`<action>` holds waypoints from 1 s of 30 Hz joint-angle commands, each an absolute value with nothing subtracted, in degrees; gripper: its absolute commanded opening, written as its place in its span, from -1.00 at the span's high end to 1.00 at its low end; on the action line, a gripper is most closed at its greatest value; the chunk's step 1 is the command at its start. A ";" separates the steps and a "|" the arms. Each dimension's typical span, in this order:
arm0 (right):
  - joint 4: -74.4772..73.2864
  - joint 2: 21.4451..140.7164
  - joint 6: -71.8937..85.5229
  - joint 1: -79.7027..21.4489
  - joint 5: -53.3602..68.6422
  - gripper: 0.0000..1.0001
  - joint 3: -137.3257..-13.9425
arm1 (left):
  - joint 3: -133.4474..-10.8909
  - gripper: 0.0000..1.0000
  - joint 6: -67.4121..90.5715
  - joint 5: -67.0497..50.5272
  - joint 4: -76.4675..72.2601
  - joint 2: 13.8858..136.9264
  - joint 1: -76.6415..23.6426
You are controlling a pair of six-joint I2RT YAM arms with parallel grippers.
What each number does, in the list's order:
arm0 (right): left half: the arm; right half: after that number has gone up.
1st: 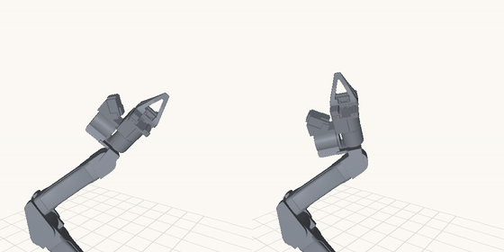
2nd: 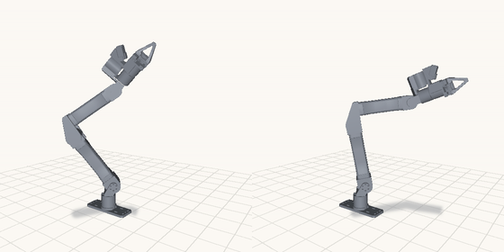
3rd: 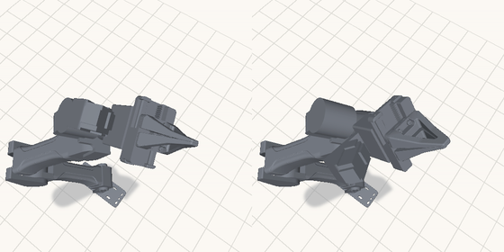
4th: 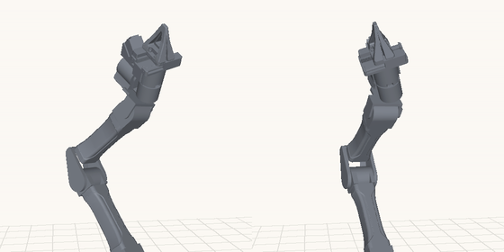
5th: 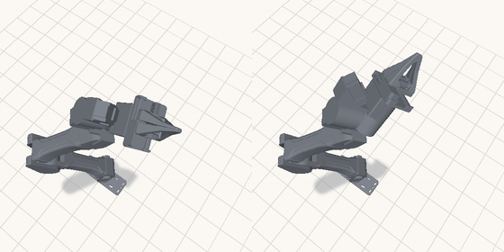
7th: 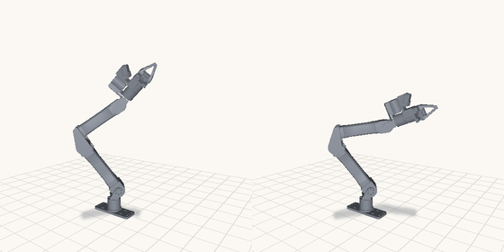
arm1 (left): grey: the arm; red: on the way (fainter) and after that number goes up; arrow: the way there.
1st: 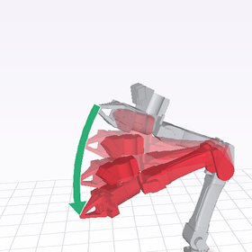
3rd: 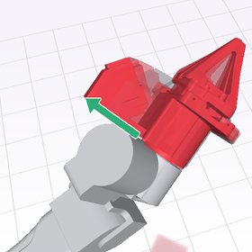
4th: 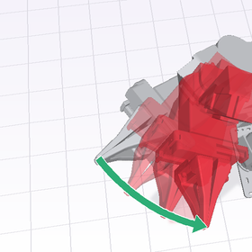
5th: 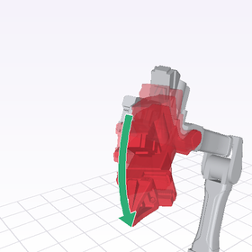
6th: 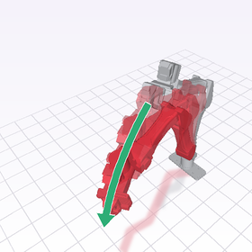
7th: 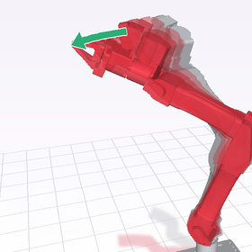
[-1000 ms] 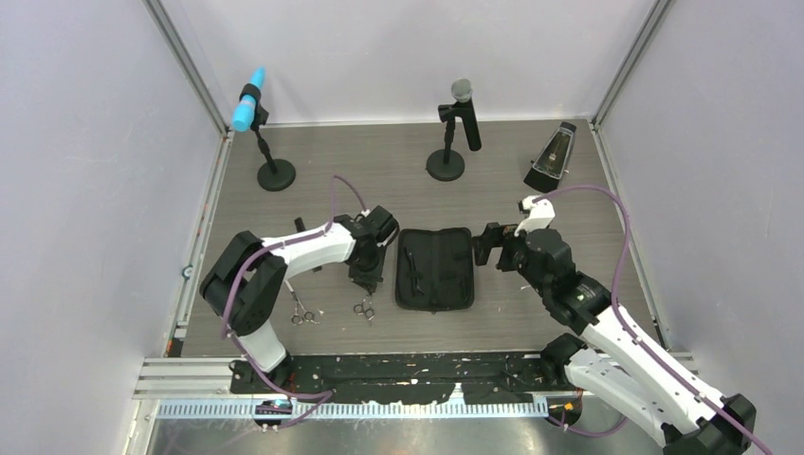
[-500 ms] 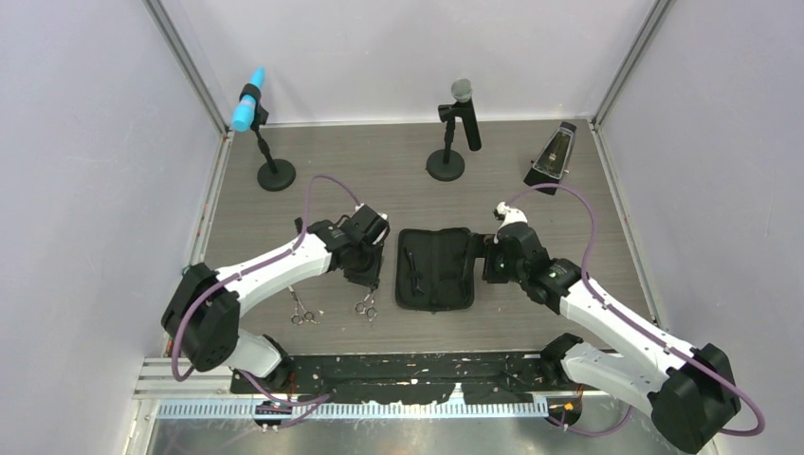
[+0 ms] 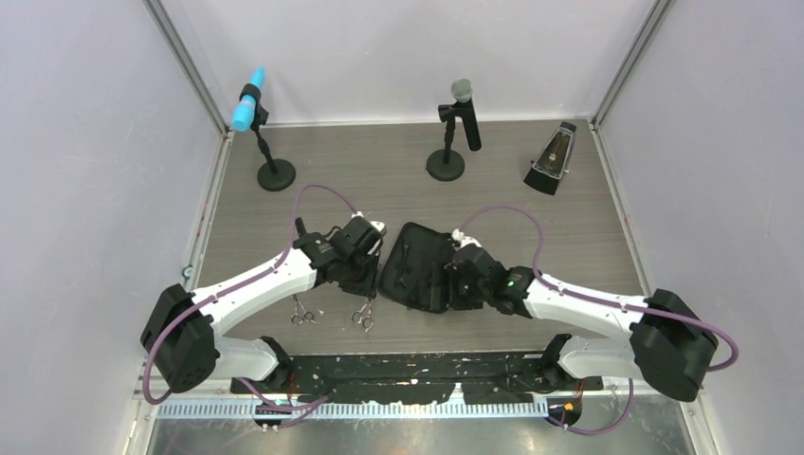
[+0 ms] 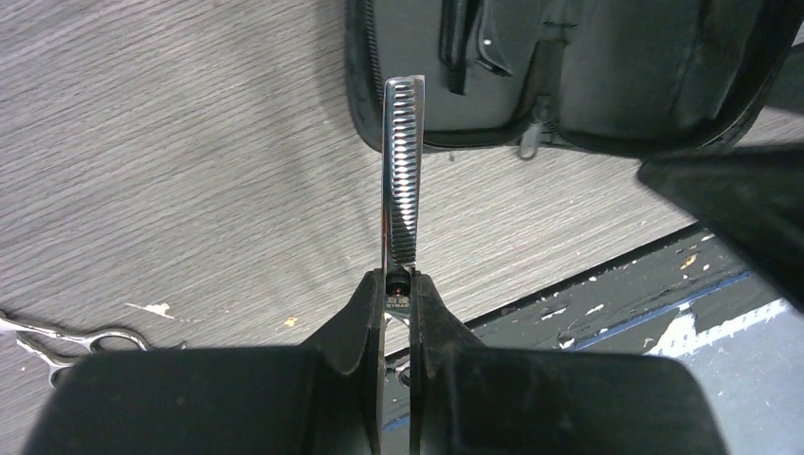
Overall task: Sort the hair-cutting tools
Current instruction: Adjust the hairdressing tool bag at the center of the board.
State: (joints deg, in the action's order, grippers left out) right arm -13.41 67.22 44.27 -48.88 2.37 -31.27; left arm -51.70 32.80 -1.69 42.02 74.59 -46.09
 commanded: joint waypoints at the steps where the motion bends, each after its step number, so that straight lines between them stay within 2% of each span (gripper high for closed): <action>1: -9.54 70.10 46.36 -52.99 3.20 -0.68 -36.51 | -51.25 1.00 32.98 -2.54 42.47 72.03 -46.56; 5: -13.05 69.47 43.90 -53.73 2.50 -0.68 -39.10 | -51.57 1.00 32.23 -2.68 43.00 71.97 -47.21; 9: -20.58 65.11 38.54 -53.25 -5.10 -0.75 -41.93 | -53.36 1.00 30.48 -2.66 44.59 73.28 -48.33; 14: -28.69 61.16 28.77 -46.39 -8.42 -0.79 -45.63 | -55.99 1.00 29.61 -2.93 45.26 75.13 -49.35; 17: -29.84 61.04 22.76 -38.83 -7.28 -0.79 -47.62 | -57.78 1.00 29.29 -3.68 45.40 76.84 -50.06; 22: -28.78 68.21 14.99 -32.02 -3.32 -0.69 -51.82 | -61.35 1.00 28.82 -3.99 46.34 80.71 -51.98; 27: -26.37 77.96 9.15 -29.12 -0.86 -0.45 -56.49 | -63.62 1.00 28.74 -4.86 46.55 83.82 -53.70; 30: -25.18 83.98 8.11 -27.98 0.83 -0.38 -58.13 | -64.61 1.00 28.43 -5.30 46.93 85.40 -54.41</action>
State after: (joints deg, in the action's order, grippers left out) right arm -27.38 79.11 13.13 -29.23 -2.13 -54.89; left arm -61.73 29.47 -3.62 45.74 84.18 -53.45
